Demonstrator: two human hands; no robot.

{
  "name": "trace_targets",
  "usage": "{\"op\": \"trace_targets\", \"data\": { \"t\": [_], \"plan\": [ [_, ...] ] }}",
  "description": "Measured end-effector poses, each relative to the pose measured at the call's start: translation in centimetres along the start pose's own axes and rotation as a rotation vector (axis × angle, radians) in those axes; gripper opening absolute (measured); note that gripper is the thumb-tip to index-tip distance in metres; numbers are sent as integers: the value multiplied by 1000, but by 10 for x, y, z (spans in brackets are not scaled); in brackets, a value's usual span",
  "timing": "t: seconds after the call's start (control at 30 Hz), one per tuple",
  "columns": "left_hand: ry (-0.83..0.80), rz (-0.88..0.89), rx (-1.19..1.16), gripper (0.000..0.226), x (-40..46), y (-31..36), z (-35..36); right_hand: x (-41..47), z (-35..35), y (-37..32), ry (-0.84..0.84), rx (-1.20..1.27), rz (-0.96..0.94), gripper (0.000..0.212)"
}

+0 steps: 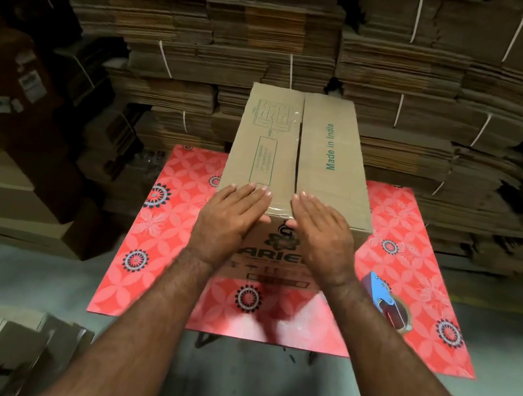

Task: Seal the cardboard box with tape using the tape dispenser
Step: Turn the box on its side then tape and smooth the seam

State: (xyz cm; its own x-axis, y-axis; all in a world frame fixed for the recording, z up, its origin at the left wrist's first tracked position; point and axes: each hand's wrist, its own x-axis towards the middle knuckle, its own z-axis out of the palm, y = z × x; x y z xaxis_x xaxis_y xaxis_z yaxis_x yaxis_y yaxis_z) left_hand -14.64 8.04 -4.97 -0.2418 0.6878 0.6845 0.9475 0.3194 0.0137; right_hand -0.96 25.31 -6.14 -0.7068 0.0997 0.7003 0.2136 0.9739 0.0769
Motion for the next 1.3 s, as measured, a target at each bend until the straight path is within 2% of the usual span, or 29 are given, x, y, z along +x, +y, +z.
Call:
{"op": "trace_targets", "data": {
  "t": [0.2, 0.33, 0.5, 0.53, 0.6, 0.63, 0.67, 0.73, 0.8, 0.9, 1.0, 1.1, 1.2, 1.3],
  "plan": [
    [-6, -7, -96, 36, -17, -16, -10, -15, -15, 8, -47, 45, 43, 41],
    [32, -86, -147, 38, -17, -17, -13, 2, -17, -21, -26, 92, 123, 44],
    [-6, -122, -297, 37, -26, -43, -15, 12, 2, -39, -32, 118, 58, 38],
    [-29, -121, -305, 42, -32, -47, -20, 9, 4, -33, -47, 105, 38, 39],
    [-79, -146, -278, 73, -43, -54, -30, 4, 2, -26, -76, 105, 39, 55],
    [-97, -163, -275, 86, -47, -57, -33, 4, -1, -28, -73, 119, 66, 53],
    [-104, -175, -283, 86, -49, -59, -37, 6, -4, -32, -53, 133, 92, 46],
    [-70, -191, -329, 61, -45, -58, -40, 17, -7, -46, -25, 149, 135, 41],
    [28, -288, -448, 38, -36, -53, -41, 32, -2, -63, -41, 148, 127, 42],
    [100, -426, -561, 29, -32, -48, -38, 47, 16, -85, -31, 129, 73, 44],
    [85, -439, -601, 31, -35, -54, -30, 46, 23, -87, 27, 126, 28, 53],
    [140, -504, -622, 33, -34, -42, -32, 47, 21, -85, 19, 132, 30, 50],
    [219, -737, -629, 39, -37, -8, -37, 47, 21, -90, -1, 110, 39, 38],
    [105, -921, -686, 62, -33, 13, -36, 46, 23, -90, -44, 158, 73, 37]
  ]
}}
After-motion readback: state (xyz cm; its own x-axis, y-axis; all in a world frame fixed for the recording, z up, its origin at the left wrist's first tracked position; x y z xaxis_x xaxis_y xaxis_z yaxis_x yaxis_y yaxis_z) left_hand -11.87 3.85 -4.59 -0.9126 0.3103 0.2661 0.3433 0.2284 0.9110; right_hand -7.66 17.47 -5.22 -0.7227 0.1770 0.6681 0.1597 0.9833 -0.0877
